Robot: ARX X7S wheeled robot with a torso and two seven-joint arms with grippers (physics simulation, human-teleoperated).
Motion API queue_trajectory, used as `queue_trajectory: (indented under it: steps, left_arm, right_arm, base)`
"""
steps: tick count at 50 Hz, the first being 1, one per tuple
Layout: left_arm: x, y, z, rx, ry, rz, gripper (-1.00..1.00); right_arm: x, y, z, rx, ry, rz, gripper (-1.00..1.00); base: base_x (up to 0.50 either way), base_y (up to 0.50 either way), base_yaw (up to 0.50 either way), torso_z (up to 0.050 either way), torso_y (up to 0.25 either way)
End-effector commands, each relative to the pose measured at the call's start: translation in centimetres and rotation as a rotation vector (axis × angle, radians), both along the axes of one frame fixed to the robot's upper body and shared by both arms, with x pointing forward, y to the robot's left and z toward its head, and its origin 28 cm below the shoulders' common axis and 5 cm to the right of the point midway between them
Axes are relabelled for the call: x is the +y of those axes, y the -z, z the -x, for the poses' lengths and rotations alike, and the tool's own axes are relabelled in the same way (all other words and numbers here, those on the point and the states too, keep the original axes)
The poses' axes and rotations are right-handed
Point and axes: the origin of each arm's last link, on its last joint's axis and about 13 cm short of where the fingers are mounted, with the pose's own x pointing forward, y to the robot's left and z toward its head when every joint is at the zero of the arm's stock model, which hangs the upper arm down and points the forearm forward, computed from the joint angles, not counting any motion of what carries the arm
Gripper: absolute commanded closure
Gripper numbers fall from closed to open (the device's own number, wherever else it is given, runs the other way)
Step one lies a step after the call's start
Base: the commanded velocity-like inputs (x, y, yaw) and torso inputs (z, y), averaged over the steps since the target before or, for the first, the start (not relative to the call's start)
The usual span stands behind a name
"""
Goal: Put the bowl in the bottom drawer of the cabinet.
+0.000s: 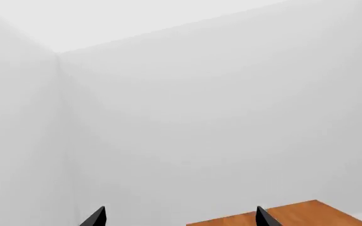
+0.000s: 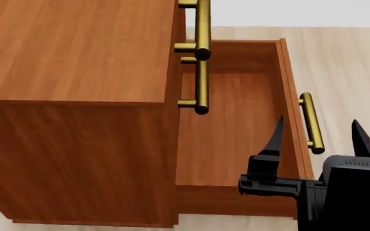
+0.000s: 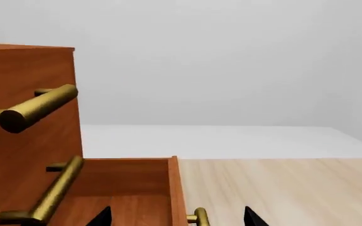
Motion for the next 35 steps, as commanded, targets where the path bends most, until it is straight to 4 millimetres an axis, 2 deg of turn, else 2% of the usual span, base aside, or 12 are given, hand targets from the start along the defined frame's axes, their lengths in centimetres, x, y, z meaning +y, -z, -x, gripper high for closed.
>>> queue_trajectory:
  steps: [1, 15, 35]
  left_arm:
    - [0.03, -0.03, 0.08, -0.001, -0.001, -0.001, -1.0]
    - [0.04, 0.09, 0.01, -0.003, 0.001, 0.003, -1.0]
    - [0.14, 0.19, 0.02, -0.006, 0.002, 0.017, -1.0]
  right_arm:
    - [0.01, 0.01, 0.01, 0.0, -0.001, 0.0, -1.0]
    - [0.01, 0.12, -0.05, 0.003, -0.001, 0.001, -1.0]
    - [0.01, -0.27, 0.07, 0.009, 0.002, 0.018, -1.0]
  base:
    - [0.0, 0.0, 0.0, 0.0, -0.174]
    - [0.0, 0.0, 0.0, 0.0, -0.174]
    - [0.0, 0.0, 0.0, 0.0, 0.0]
